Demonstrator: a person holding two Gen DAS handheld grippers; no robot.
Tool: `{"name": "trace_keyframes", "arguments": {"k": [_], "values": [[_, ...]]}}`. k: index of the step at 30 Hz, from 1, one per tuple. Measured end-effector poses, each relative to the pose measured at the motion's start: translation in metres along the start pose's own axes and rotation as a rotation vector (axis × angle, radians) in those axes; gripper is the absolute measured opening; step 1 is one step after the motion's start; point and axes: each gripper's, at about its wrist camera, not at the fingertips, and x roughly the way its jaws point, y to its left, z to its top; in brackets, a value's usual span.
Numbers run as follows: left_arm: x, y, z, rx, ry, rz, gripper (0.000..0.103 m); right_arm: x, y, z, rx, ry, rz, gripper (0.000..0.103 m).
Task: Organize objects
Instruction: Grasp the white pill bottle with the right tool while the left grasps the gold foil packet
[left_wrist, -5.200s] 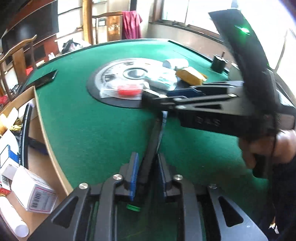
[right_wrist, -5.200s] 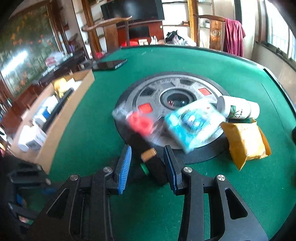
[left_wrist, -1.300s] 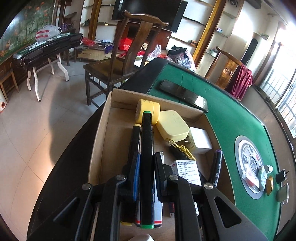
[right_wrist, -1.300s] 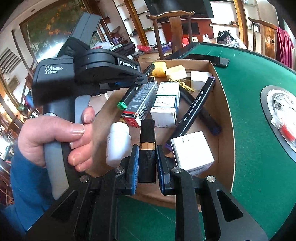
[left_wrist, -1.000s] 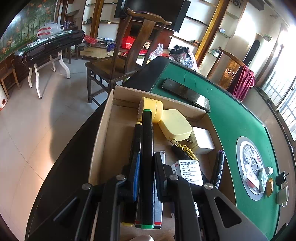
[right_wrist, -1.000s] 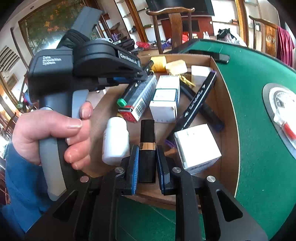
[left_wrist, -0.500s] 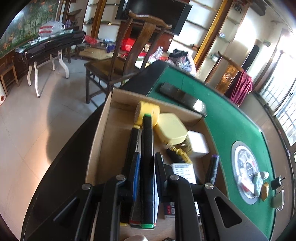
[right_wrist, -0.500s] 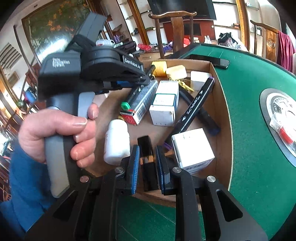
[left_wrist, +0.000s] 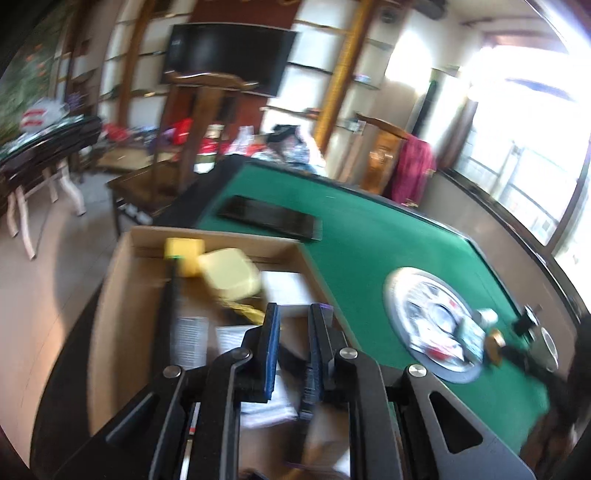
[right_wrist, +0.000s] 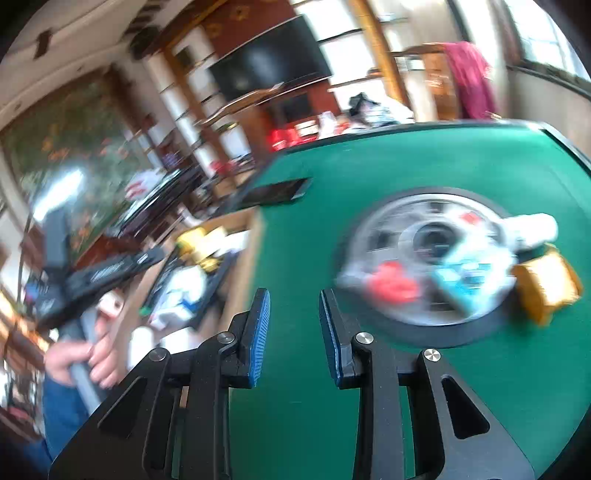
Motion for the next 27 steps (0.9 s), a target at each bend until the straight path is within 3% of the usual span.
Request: {"name": "trace_keyframes", "arguments": {"k": [5,9,14,18,19,22,25,26,27], "values": [[0.0,-0.04,-0.011,0.129,0.017,-0.105,0.015,-0.03,-0.073,0.021,0.136,-0.065,-0.152,0.027],[0.002,-0.071,-0.025,0.206,0.066,-0.21,0.015,-0.035,-0.148,0.032,0.251,-0.044,-0.324,0.027],[0.007,-0.103,-0.044,0.312,0.094,-0.241,0.015,-0.022,-0.207,0.037,0.356,-0.005,-0.382,0.027],[0.012,-0.115,-0.053,0.361,0.132,-0.268,0.015,-0.007,-0.206,0.036,0.346,0.032,-0.304,0.027],[0.012,-0.117,-0.054,0.369,0.139,-0.279,0.015,-0.004,-0.199,0.036,0.329,0.082,-0.254,0.027],[0.011,-0.125,-0.063,0.404,0.169,-0.329,0.015,0.012,-0.151,0.029,0.251,0.281,0.08,0.027],[0.013,-0.136,-0.072,0.452,0.2,-0.358,0.015,0.002,-0.135,0.049,0.213,0.191,0.079,0.027],[0.014,-0.14,-0.076,0.475,0.21,-0.363,0.015,0.0,-0.135,0.058,0.198,0.146,0.025,0.027],[0.014,-0.143,-0.079,0.493,0.218,-0.365,0.015,-0.003,-0.136,0.068,0.155,0.071,-0.09,0.029]]}}
